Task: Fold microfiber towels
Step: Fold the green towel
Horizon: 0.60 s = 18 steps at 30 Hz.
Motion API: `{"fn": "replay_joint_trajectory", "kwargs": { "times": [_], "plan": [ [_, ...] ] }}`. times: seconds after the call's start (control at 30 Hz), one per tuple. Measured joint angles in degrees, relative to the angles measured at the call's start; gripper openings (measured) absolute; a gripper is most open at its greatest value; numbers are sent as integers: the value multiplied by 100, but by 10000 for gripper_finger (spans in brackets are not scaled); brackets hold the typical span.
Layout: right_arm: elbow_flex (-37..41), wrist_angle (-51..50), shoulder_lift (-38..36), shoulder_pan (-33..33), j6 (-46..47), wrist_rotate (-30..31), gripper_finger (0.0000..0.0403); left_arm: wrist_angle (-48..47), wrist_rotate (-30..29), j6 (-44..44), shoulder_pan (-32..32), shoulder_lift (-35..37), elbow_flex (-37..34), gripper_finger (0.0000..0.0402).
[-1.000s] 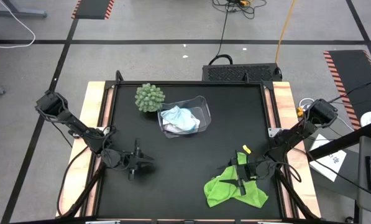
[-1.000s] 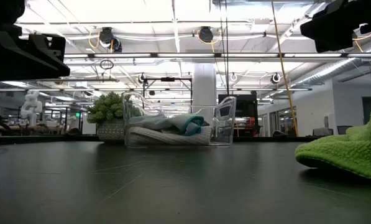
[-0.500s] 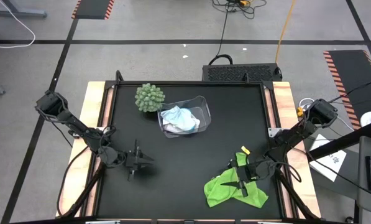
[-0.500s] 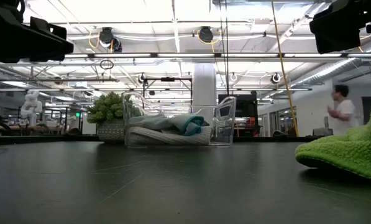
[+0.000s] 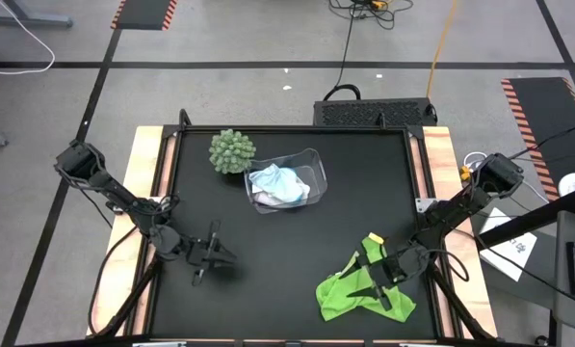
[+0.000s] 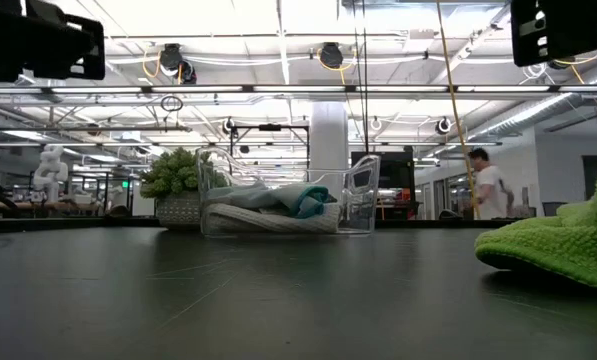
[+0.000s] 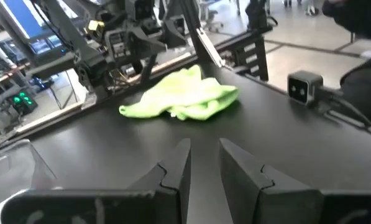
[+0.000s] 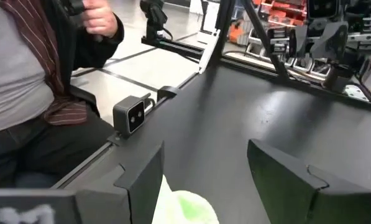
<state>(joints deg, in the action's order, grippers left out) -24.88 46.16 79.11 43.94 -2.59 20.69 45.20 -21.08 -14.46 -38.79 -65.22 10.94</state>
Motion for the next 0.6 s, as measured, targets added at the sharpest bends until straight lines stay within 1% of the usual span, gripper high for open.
{"fn": "replay_joint_trajectory", "kwargs": {
  "times": [0.2,0.33,0.43,0.6],
  "plan": [
    [0,-182,0,-2,397,0,222,125,-47,-93,0,1,0,85],
    [0,-184,0,-2,608,0,222,5,-318,-221,13,1,0,85],
    [0,-187,0,-2,612,0,222,-105,-474,-192,15,1,0,85],
    [0,-192,7,-2,464,0,222,-89,-455,-49,15,1,0,85]
  ]
}}
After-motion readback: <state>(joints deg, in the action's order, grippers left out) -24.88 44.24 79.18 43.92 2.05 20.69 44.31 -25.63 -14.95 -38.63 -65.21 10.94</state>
